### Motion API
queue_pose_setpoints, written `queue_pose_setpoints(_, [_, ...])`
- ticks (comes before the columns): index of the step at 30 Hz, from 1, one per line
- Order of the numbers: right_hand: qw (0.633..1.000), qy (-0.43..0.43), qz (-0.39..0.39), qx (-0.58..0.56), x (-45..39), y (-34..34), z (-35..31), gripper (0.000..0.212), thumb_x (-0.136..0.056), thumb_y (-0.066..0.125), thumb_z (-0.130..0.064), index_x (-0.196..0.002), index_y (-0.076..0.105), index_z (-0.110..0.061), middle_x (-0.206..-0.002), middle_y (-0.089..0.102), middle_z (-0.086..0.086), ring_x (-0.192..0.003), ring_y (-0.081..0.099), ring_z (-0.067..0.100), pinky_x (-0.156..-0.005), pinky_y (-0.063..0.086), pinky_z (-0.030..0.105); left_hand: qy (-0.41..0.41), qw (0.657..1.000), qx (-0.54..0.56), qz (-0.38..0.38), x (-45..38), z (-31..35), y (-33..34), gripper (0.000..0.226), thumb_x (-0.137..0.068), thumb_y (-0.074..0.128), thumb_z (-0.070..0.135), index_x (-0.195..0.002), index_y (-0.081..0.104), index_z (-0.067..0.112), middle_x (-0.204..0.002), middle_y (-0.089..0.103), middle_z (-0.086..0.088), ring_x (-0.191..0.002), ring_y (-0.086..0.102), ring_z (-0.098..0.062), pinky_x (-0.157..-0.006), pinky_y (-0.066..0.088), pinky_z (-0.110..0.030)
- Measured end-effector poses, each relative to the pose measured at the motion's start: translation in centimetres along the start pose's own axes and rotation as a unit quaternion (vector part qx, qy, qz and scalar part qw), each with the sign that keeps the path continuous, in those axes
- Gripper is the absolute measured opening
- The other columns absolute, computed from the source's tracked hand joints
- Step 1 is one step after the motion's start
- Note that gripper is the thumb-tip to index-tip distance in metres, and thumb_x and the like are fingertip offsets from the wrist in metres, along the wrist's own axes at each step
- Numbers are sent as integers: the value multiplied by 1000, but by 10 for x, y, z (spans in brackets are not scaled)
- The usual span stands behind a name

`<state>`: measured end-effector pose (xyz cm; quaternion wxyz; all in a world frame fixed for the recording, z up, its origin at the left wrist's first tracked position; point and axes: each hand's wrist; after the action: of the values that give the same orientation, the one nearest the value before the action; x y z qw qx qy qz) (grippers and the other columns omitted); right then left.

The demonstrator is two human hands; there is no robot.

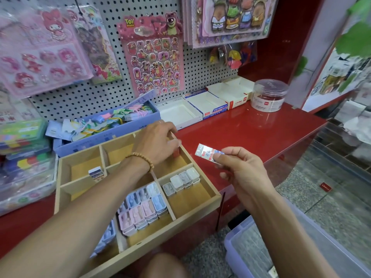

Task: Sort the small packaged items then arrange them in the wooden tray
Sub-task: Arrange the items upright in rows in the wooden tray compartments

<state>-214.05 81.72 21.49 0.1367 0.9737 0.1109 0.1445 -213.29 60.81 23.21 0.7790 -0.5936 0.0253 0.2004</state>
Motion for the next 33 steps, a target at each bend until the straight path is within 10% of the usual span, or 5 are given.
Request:
queue_pose_setpoints(5, [997,-17,-24,-65,19,22,-5,18,-79,76,3,-87,62,-5,-63,65,8,-52,52,13,-47,45,18,-70,901,416,-103,32,26,-42,7,-89,68,20,-92,69,14,-78,72,-3,-63,70,-21,-60,59,-34])
queue_pose_setpoints(10, [997,-40,-53,-36,40,42,-4,14,-80,76,2,-84,64,-5,-65,65,11,-54,55,15,-54,46,24,-52,880,460,-103,56,24,-63,23,-79,74,-5,-99,68,5,-83,67,-14,-60,65,-20,-59,58,-26])
queue_pose_setpoints(18, [981,-91,-50,162,56,55,5,7,-92,66,-7,-87,70,-10,-81,69,15,-72,60,18,-68,48,35,-45,986,151,-53,96,-52,-90,21,-80,77,15,-86,64,30,-79,57,13,-68,53,-5,-68,47,-22])
queue_pose_setpoints(27, [958,-99,-83,255,55,63,13,9,-93,65,-11,-99,70,-15,-90,71,9,-79,67,15,-64,54,26,-76,996,-13,-33,110,-115,-86,11,-86,69,17,-97,67,17,-94,64,2,-88,57,-19,-80,45,-32])
queue_pose_setpoints(33, [950,-114,-67,282,46,60,15,10,-92,65,-15,-98,72,-19,-87,73,8,-88,70,23,-87,57,49,-66,993,-54,-85,106,-130,-88,20,-82,70,12,-100,68,18,-95,67,2,-93,60,-18,-85,44,-31])
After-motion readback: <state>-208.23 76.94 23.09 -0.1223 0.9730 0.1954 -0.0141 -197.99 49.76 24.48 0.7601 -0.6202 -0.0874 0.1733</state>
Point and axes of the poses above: each hand's wrist, its own x-axis away from the middle knuckle, its own y-axis out of the palm, z = x × y
